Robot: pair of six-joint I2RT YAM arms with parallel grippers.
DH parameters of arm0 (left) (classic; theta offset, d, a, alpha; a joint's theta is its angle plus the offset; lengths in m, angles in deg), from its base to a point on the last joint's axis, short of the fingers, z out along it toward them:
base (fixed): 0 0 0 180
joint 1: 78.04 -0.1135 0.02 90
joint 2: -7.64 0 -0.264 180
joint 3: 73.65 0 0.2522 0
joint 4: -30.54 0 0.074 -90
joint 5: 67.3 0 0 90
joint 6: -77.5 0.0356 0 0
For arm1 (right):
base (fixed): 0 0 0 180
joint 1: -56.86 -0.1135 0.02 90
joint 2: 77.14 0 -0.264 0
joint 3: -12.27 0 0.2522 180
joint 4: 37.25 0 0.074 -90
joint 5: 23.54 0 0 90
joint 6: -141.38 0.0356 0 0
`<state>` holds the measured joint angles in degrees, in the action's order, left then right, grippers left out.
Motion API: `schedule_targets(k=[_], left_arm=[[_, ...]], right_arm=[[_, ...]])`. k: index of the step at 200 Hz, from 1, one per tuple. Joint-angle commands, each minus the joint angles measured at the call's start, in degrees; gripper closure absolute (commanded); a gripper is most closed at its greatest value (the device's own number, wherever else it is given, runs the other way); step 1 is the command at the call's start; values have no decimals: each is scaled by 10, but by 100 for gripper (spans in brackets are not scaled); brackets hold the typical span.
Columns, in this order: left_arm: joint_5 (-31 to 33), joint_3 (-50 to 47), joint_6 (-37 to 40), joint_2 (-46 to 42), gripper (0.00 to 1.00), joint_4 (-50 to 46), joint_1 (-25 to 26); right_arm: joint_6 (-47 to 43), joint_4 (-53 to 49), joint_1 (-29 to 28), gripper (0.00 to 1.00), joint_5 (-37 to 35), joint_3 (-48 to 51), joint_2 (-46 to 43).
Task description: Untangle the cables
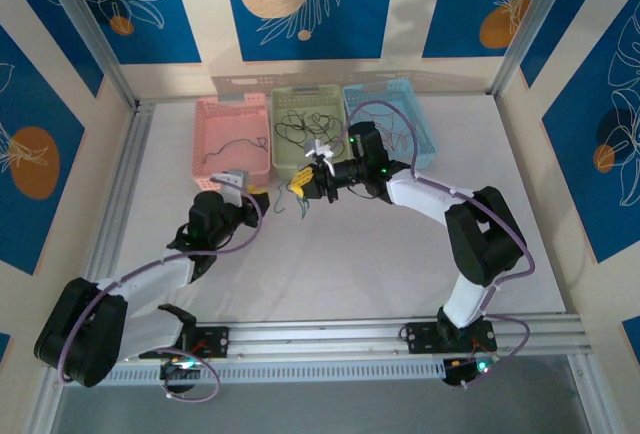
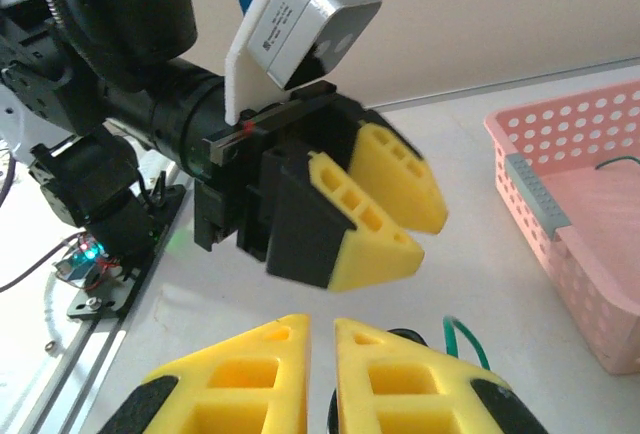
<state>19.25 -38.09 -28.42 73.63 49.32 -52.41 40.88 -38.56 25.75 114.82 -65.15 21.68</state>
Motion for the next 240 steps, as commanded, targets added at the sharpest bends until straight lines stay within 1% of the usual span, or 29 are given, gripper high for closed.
schedule_targets(k=[1,25,56,84,95,152,165,187,210,227,240], left_arm=[[-31,-1,0,7,31,26,3],[-51,-2,3,11,26,36,4],[-83,3,14,38,25,59,8],[-79,20,28,56,27,41,20],[-75,19,36,59,30,45,25],[-69,7,53,53,32,68,37],[-71,8,55,53,37,68,38],[-66,5,58,49,48,71,40],[-55,0,58,39,66,73,40],[-45,-6,59,30,84,73,40],[-34,-9,57,23,94,74,40]], right_arm=[[-16,-34,-11,100,30,-21,11],[-19,-37,-13,100,38,-22,11],[-16,-36,-17,100,52,-25,14],[-16,-42,-24,100,69,-31,16],[-15,-41,-26,100,75,-32,17],[-17,-51,-27,100,80,-38,21],[-18,-55,-28,100,84,-40,22],[-22,-65,-29,100,91,-45,25],[-26,-75,-27,100,91,-49,27],[-26,-76,-27,100,90,-49,27],[-27,-76,-26,100,87,-48,26]])
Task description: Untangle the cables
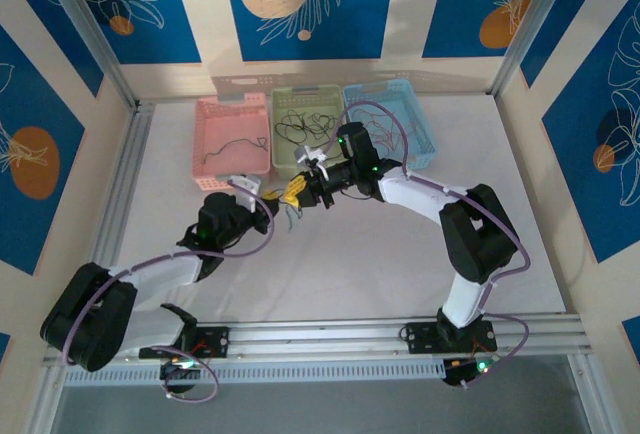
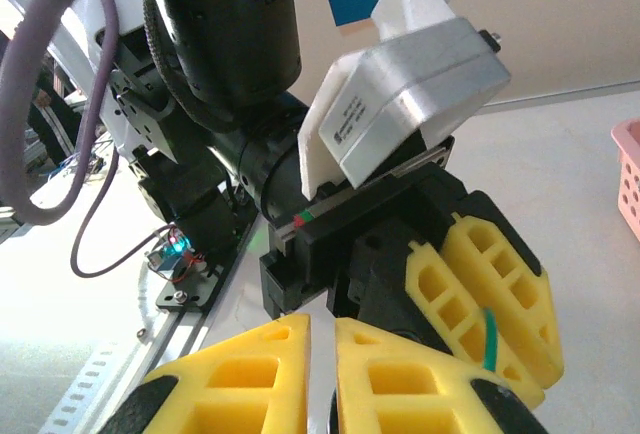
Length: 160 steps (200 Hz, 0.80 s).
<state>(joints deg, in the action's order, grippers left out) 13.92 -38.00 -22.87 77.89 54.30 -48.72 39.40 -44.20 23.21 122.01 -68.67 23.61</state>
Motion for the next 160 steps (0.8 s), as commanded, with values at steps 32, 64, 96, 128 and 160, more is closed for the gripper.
schedule_targets(k=[32,64,96,128,160], left_arm=[[46,-19,-1,-35,100,24,3],[111,-26,-5,-58,100,3,3],[210,-42,-19,-99,100,-21,1],[279,-58,-36,-134,100,-36,-6],[314,-74,-49,-162,100,-41,-13]], right_arm=[[3,4,7,100,-15,-2,1],[35,50,20,100,-108,20,-12],[78,82,42,100,-251,34,-18],[124,111,66,100,-360,53,-28],[171,125,97,99,-392,64,-33]])
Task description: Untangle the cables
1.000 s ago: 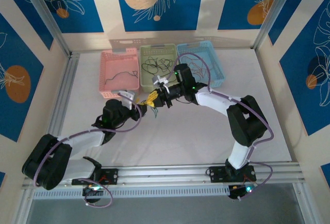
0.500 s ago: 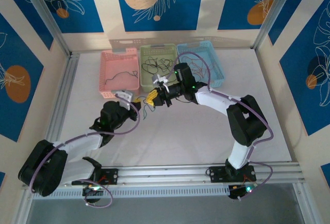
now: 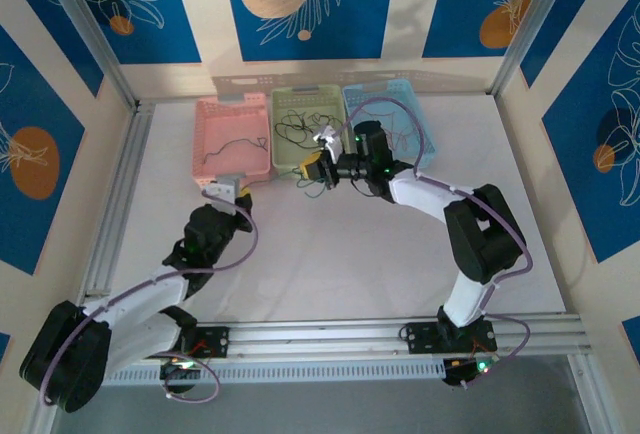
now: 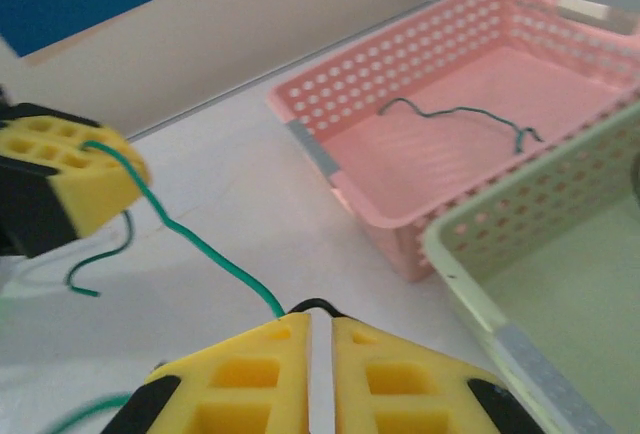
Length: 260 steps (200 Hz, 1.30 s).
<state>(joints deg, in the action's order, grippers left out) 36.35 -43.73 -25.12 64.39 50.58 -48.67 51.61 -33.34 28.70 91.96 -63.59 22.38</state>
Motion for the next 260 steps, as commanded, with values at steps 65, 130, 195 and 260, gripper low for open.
schedule_targets(k=[65,130,195,260], left_arm=[[153,-43,-52,-84,100,-22,-28],[157,-48,-62,-94,100,-28,-35],[133,-35,-69,-91,100,-40,-37],[202,201,-87,-3,100,-228,-65]], right_arm=[[109,13,79,100,-229,40,-39],[158,31,110,100,-274,70,-56],[165,44,115,100,-246,69,-47],[147,53,98,100,-244,65,-43]])
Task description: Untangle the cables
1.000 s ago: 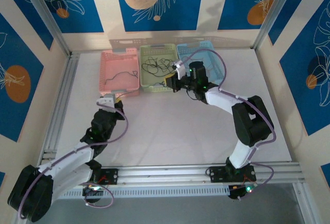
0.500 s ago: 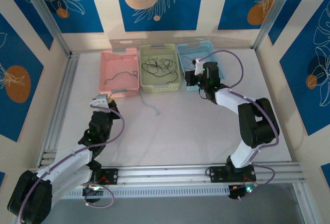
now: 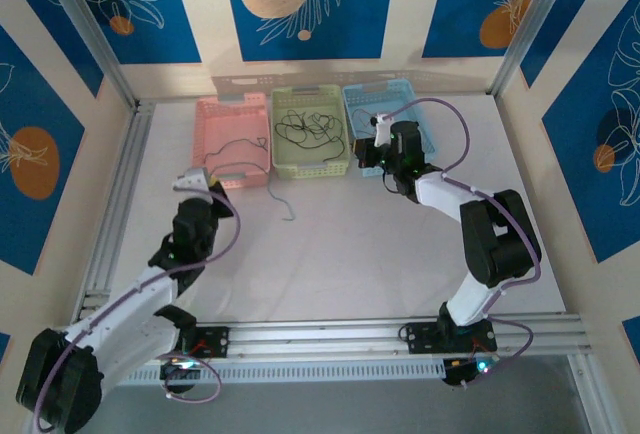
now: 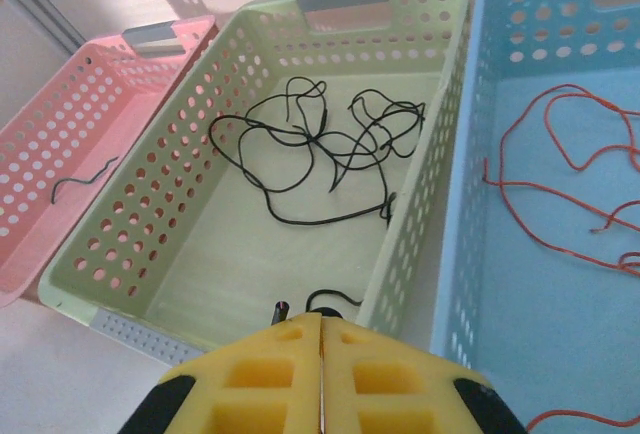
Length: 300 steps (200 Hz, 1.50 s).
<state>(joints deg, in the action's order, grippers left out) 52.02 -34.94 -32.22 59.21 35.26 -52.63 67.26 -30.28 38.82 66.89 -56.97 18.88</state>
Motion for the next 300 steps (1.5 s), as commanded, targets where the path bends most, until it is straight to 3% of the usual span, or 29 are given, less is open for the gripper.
schedule_targets(k=[1,72,154,192,226,240,261,285,300], left_arm=[[47,117,-17,54,100,-79,-27],[63,373,-17,313,100,-188,-122],[96,459,-31,476,100,-187,-171],[56,502,-33,540,100,-209,-174],[-10,537,-36,584,81,-238,-175],[-30,541,-33,589,62,-241,-175],[-49,545,-31,585,41,-256,-176],[-62,541,-31,563,27,-271,-175],[-69,534,-30,543,25,-280,-176]], right_arm=[[-9,22,-3,100,7,-1,-9],[-8,24,-3,100,13,0,-13],[-3,27,-3,100,25,-2,-12],[-3,27,-5,100,29,-3,-12],[-3,27,-5,100,31,-3,-12],[-3,25,-6,100,33,-7,-8],[-4,22,-7,100,34,-10,-4],[-4,22,-8,100,35,-10,-5],[-5,22,-9,100,35,-10,-5]])
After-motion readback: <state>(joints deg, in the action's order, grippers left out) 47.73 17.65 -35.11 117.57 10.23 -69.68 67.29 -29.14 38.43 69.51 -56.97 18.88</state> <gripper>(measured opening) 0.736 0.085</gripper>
